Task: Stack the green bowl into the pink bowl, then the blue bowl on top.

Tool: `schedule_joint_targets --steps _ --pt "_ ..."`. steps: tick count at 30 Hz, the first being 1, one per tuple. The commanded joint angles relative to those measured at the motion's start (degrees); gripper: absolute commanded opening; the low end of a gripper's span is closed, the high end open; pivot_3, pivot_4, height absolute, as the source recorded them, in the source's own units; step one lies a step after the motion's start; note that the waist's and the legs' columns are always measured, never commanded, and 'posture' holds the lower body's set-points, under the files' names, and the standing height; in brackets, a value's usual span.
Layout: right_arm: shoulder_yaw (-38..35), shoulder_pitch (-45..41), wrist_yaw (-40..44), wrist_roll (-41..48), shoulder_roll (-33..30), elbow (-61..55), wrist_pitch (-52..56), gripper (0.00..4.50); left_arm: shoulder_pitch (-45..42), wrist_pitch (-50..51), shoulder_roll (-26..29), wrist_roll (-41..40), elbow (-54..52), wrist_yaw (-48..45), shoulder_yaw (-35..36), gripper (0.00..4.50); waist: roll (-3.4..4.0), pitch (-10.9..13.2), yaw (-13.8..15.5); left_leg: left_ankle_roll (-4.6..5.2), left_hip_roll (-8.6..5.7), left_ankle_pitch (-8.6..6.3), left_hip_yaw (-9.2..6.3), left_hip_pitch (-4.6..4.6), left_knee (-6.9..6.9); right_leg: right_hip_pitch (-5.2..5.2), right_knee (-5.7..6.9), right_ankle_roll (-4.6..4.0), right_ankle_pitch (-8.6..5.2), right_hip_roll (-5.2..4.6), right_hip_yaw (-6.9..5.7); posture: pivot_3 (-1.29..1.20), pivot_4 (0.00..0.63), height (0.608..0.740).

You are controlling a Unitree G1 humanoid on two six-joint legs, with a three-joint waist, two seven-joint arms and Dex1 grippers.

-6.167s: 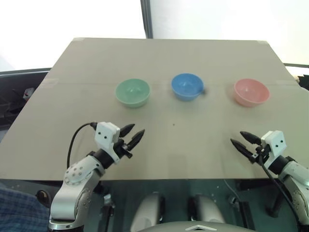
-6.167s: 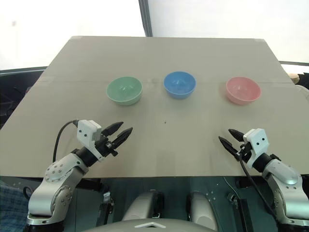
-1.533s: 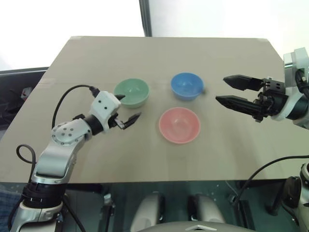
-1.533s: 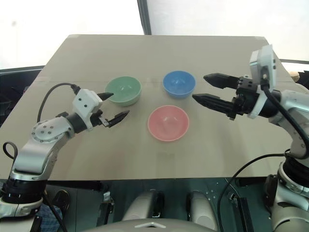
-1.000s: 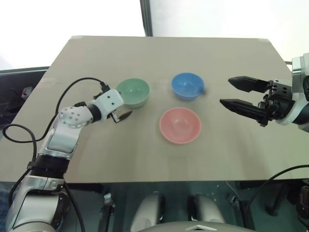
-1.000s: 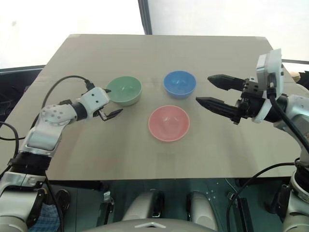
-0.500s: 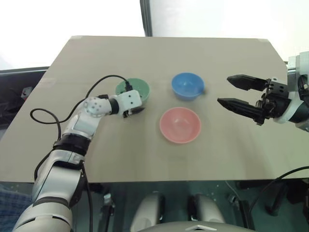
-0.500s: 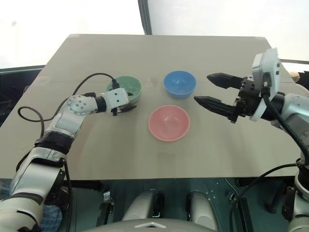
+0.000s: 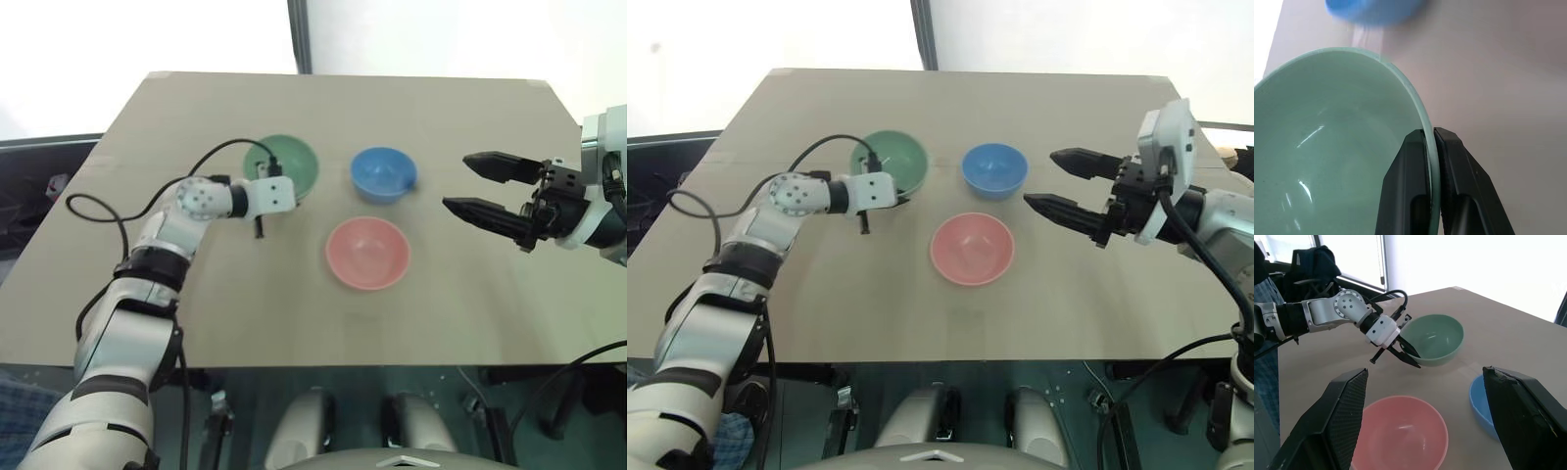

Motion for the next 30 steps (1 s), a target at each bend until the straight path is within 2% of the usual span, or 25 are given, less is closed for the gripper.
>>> schedule_joint_targets --steps 1,3,7,11,16,19,22,28,30 --pt "-0.6 -0.04 -0.37 1.09 -1.11 -0.96 -1.39 3.93 -0.95 -4.33 -1.09 -10.82 -11.68 -10.6 -0.02 0.12 0.0 0.0 -0.28 0.0 0.0 0.0 0.01 0.0 0.01 0.0 -0.01 0.0 0.0 0.0 0.01 0.0 0.15 0.74" --pt "-0.42 -0.05 -0.56 1.16 -1.15 -0.95 -1.57 3.93 0.9 -3.78 -0.36 -16.71 -19.59 -19.01 -2.46 0.12 0.01 0.0 -0.63 0.02 0.0 -0.01 0.03 -0.01 0.02 0.01 -0.04 0.0 0.0 0.0 0.03 0.0 0.15 0.74" --pt "-0.12 -0.11 -1.01 1.47 -1.22 -1.04 -1.75 3.93 3.89 -1.49 2.26 -21.36 -28.25 -28.06 -4.84 0.12 0.05 -0.02 -1.18 -0.04 0.07 0.02 0.07 0.1 -0.04 0.02 -0.06 0.0 0.0 0.11 0.08 0.0 0.15 0.74" --pt "-0.27 0.42 -1.32 1.89 -1.39 -1.26 -1.97 3.93 5.37 0.97 4.4 -22.67 -31.7 -32.18 -5.24 0.12 0.03 -0.01 -1.29 -0.11 0.11 0.08 0.05 0.18 -0.03 0.05 0.14 0.0 0.0 0.18 0.08 0.0 0.15 0.74" --pt "-0.33 1.27 -1.84 2.38 -1.43 -1.55 -2.44 3.93 5.24 2.34 4.34 -22.89 -31.22 -32.76 -4.32 0.12 0.03 -0.01 -0.56 0.14 0.08 -0.06 0.04 0.32 0.27 0.18 0.49 0.02 -0.01 0.2 0.07 0.0 0.15 0.74" --pt "-0.25 1.27 -1.98 2.63 -1.63 -1.43 -2.63 3.93 5.95 4.25 5.7 -24.4 -31.55 -32.92 -4.98 0.94 0.02 0.0 -0.49 0.14 0.08 -0.06 0.04 0.3 0.31 0.16 0.52 0.02 -0.02 0.24 0.07 0.0 0.15 0.74" --pt "-0.12 1.3 -1.81 2.72 -1.91 -1.23 -2.77 3.93 6.2 1.82 4.54 -23.71 -30.29 -32.76 -3.85 2.13 0.02 0.0 -0.48 0.14 0.08 -0.06 0.04 0.29 0.31 0.16 0.5 0.03 -0.02 0.26 0.08 0.0 0.15 0.74" --pt "0.44 1.17 -1.69 2.77 -2.09 -1.03 -2.98 3.93 9.97 10.29 5.83 -30.54 -36.42 -32.79 -1.79 2.13 0.02 0.0 -0.55 0.14 0.1 -0.06 0.04 0.28 0.37 0.17 0.51 0.03 -0.02 0.27 0.09 0.0 0.15 0.74" --pt "1.0 1.14 -1.59 1.95 -2.28 -0.7 -3.18 3.93 11.64 15.88 6.84 -33.56 -39.25 -31.2 0.17 2.13 0.02 0.0 -0.54 0.14 0.11 -0.06 0.04 0.28 0.37 0.17 0.52 0.03 -0.02 0.27 0.09 0.0 0.15 0.74"
